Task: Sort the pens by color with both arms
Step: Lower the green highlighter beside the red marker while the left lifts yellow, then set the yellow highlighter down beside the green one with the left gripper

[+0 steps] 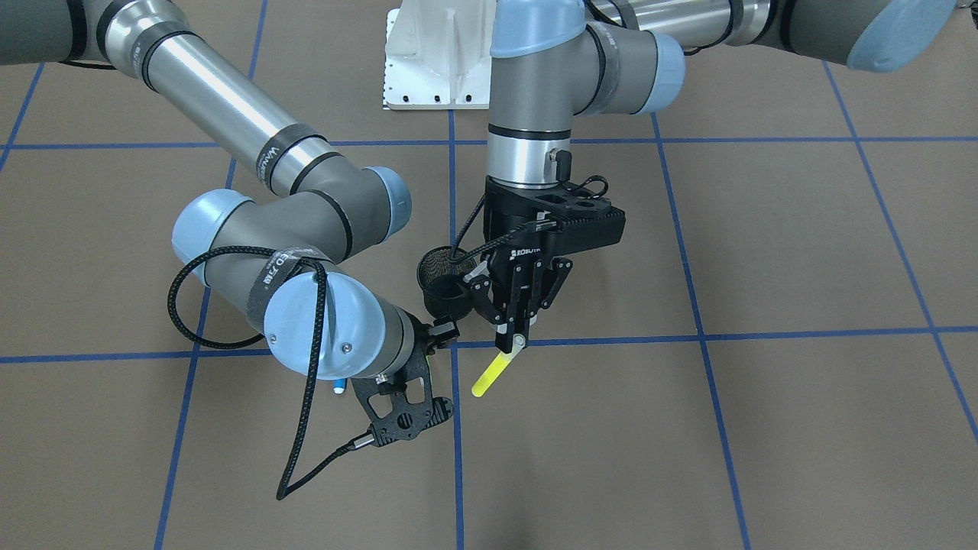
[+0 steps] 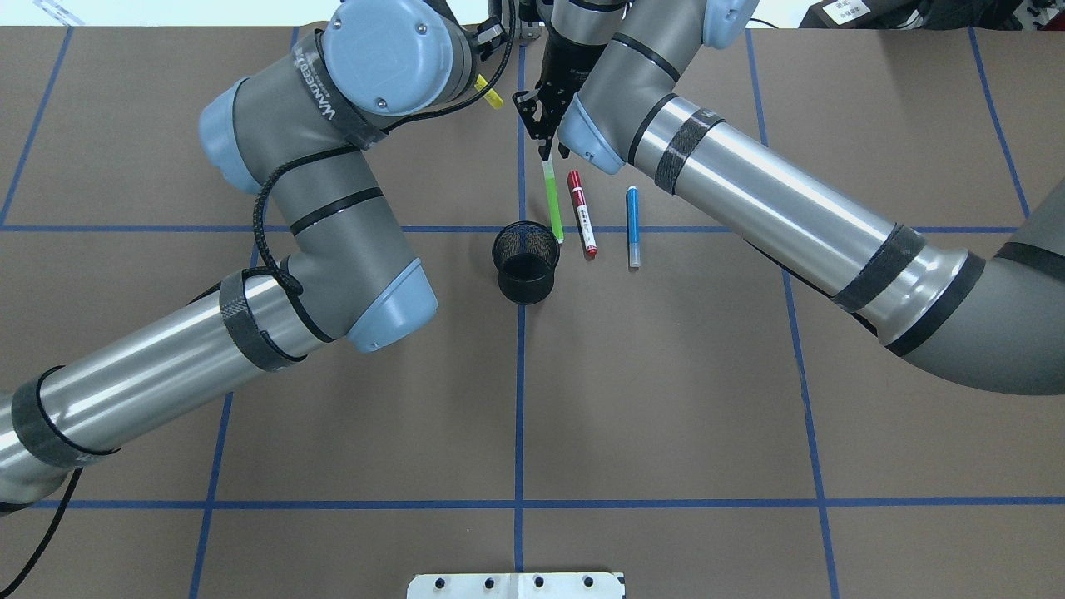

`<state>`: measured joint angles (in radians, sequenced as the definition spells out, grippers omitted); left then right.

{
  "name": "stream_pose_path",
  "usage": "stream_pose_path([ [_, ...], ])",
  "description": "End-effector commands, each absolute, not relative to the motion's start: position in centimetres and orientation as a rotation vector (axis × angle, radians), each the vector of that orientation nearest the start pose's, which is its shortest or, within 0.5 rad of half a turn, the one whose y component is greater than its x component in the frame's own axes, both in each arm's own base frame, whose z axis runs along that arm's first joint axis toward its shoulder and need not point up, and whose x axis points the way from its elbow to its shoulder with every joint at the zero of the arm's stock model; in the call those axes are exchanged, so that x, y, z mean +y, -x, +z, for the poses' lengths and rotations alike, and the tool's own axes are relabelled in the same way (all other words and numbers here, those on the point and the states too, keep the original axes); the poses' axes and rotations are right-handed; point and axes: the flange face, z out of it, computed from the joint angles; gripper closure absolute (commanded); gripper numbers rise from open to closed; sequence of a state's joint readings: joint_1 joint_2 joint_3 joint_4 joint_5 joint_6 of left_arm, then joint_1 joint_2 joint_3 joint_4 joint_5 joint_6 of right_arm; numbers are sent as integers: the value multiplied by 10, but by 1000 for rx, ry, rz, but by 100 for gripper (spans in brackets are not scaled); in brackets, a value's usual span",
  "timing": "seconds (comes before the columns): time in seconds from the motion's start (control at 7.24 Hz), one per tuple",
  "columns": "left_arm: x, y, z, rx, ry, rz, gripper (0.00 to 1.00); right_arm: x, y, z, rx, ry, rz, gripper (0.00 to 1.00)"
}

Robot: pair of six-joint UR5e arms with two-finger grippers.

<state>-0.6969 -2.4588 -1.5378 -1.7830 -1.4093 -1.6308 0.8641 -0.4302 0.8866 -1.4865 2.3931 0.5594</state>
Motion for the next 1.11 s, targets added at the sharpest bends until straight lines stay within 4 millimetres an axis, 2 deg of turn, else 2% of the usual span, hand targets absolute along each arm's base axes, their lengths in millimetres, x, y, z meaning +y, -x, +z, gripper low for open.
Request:
stream_pose_path([
  [0.0,-585,-449,112,979,-506,-788,100,-693,510,181,-947,73,-345,33],
  [0.14,-588,-446,113,970,-545,-818,100,-702,496,189,-948,77,-323,33],
  [0.28,-590,-445,114,962,-570,-858,100,-718,469,200,-963,89,-288,33],
  [0.41,-589,-451,125,960,-568,-949,100,-731,442,216,-977,104,-250,30],
  [0.55,-580,-466,134,975,-625,-979,100,-736,414,237,-972,101,-206,21],
  [0.69,-564,-489,155,1001,-664,-1008,100,-738,394,252,-964,103,-157,13],
  [0.83,-557,-510,167,996,-690,-1047,100,-740,381,258,-940,79,-123,2],
  [0.97,-544,-529,173,998,-712,-1077,100,-740,364,258,-928,41,-110,2],
])
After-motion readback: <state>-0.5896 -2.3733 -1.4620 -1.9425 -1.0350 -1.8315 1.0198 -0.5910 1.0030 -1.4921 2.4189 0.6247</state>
